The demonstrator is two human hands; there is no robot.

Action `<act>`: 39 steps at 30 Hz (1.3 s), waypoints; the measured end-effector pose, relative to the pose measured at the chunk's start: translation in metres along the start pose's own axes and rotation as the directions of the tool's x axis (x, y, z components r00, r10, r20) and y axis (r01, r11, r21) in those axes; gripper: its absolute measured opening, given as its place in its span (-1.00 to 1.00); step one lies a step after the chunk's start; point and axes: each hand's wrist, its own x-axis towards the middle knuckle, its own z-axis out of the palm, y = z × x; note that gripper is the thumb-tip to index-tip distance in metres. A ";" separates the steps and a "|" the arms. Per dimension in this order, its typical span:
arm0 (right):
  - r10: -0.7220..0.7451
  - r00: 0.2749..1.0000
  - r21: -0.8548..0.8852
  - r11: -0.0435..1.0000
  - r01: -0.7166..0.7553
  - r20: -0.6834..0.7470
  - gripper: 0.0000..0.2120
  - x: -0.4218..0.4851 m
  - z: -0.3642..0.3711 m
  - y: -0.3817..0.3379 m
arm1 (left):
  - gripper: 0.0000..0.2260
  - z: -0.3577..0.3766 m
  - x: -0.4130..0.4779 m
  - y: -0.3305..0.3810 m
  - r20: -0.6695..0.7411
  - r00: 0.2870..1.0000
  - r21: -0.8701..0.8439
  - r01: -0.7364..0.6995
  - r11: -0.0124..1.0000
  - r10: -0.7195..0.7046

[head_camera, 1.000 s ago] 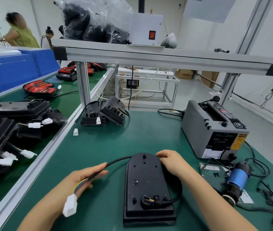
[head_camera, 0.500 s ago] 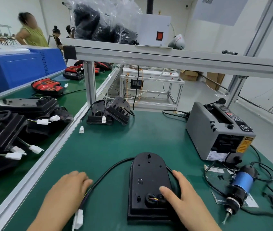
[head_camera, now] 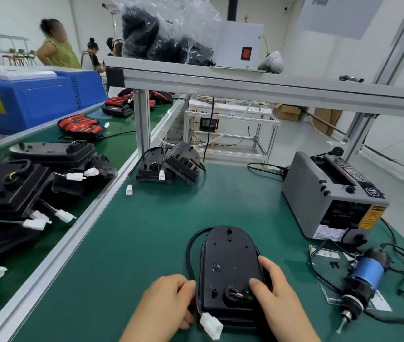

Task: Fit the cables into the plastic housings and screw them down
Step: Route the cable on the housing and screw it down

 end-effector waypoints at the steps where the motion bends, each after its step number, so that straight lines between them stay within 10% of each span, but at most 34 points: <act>1: 0.001 1.000 0.007 1.000 -0.001 -0.006 -0.54 -0.001 0.001 0.000 | -0.73 0.002 -0.001 -0.002 -0.019 1.000 -0.021 -0.005 1.000 0.005; 9: 0.023 0.997 0.162 0.987 -0.011 -0.076 -0.58 -0.007 0.008 0.001 | -0.72 0.025 -0.026 0.014 -0.011 0.995 0.155 -0.100 0.983 0.102; 17: 0.089 0.986 0.366 0.930 -0.031 -0.142 -0.63 -0.005 0.011 -0.001 | -0.66 0.032 -0.033 0.012 -0.029 0.999 -0.321 0.009 0.947 -0.019; 31: 0.031 0.986 0.338 0.941 0.027 -0.166 -0.69 -0.005 0.017 -0.011 | -0.45 0.024 -0.034 0.012 0.073 0.994 -0.650 -0.013 0.760 0.079; 39: 0.031 0.990 0.476 0.879 0.037 -0.135 -0.79 -0.006 0.014 -0.018 | -0.66 0.024 -0.031 0.016 0.151 0.983 -0.879 0.183 0.440 -0.106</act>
